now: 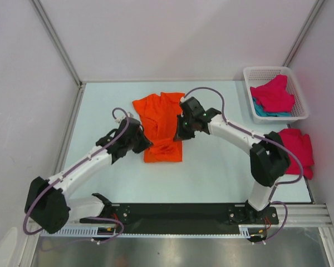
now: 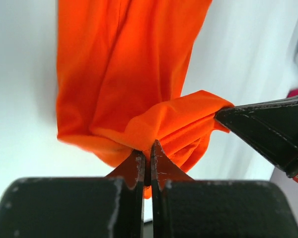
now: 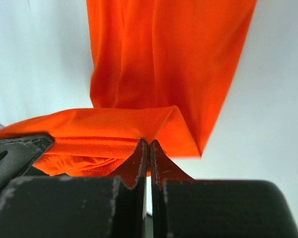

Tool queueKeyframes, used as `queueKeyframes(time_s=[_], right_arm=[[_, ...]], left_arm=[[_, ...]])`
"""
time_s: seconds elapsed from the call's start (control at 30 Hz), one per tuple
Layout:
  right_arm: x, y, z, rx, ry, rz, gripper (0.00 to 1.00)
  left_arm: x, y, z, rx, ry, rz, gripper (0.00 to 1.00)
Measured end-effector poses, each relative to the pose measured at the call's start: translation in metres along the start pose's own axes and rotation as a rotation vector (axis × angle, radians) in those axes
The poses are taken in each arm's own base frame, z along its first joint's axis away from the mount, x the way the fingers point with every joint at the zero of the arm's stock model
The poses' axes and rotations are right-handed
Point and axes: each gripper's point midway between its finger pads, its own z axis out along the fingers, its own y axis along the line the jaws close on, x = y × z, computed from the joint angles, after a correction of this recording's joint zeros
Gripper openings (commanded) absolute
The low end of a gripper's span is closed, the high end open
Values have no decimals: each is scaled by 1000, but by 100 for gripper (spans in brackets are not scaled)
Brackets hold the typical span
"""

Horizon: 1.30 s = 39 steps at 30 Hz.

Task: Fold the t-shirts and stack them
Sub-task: Fold the folded rectangular tshirt in 1/3 of the way

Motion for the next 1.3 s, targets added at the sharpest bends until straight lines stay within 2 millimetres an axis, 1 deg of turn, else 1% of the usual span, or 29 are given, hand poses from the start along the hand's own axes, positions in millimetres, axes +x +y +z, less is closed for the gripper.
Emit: queueKeyframes(time_s=[0.03,0.1,0.13,0.17,0.2,0.23,0.27,0.3,0.33,0.37,0.4,0.43,0.53,0.63,0.7,0.8,0.9,1.0,1.1,1.2,1.27,1.3], right_arm=[[-12,1,5,2,-8,-5,4],[-28,0,13,9,-10,-14,6],[-37,0,19,15,-9,-21,12],[-41,-1,23,19,-7,-27,20],[-45,-3,29,28,2,-33,30],[-48,-5,34,36,7,-37,38],[-48,-7,37,45,14,-37,40],[-47,-12,41,59,27,-42,43],[-43,-19,45,79,46,-49,47],[-42,-23,46,90,55,-45,48],[-39,-28,46,106,68,-43,48],[-38,-31,46,116,74,-43,49],[-40,-37,44,139,68,-52,49],[-39,-42,42,156,61,-57,49],[-37,-43,37,163,57,-58,49],[-34,-39,27,159,45,-68,49],[-27,-25,19,137,31,-96,48],[-8,-2,16,102,38,-138,49],[14,19,21,59,66,-170,48],[29,32,27,34,95,-183,48],[32,33,35,32,108,-184,48],[30,33,41,36,111,-182,48]], left_arm=[[-14,-5,5,-7,-15,10,3],[-32,-8,15,-25,-28,26,4],[-40,-9,20,-35,-31,37,4],[-46,-8,27,-48,-27,47,8],[-49,-8,33,-57,-17,56,11],[-51,-5,40,-69,-4,64,18],[-51,-1,45,-83,10,71,46],[-49,5,51,-97,30,79,55],[-45,10,56,-109,54,91,64],[-41,15,60,-119,79,95,75],[-38,18,64,-125,96,102,77],[-35,20,66,-128,115,104,81],[-30,21,67,-121,138,120,85],[-30,20,65,-112,137,128,85],[-30,21,60,-109,131,129,85],[-33,20,47,-98,101,132,85],[-39,18,26,-75,45,133,85],[-47,17,-2,-45,-41,124,85],[-55,17,-26,-17,-122,104,85],[-58,20,-40,-8,-161,89,85],[-58,21,-43,-9,-171,80,85],[-58,22,-44,-11,-171,79,85]])
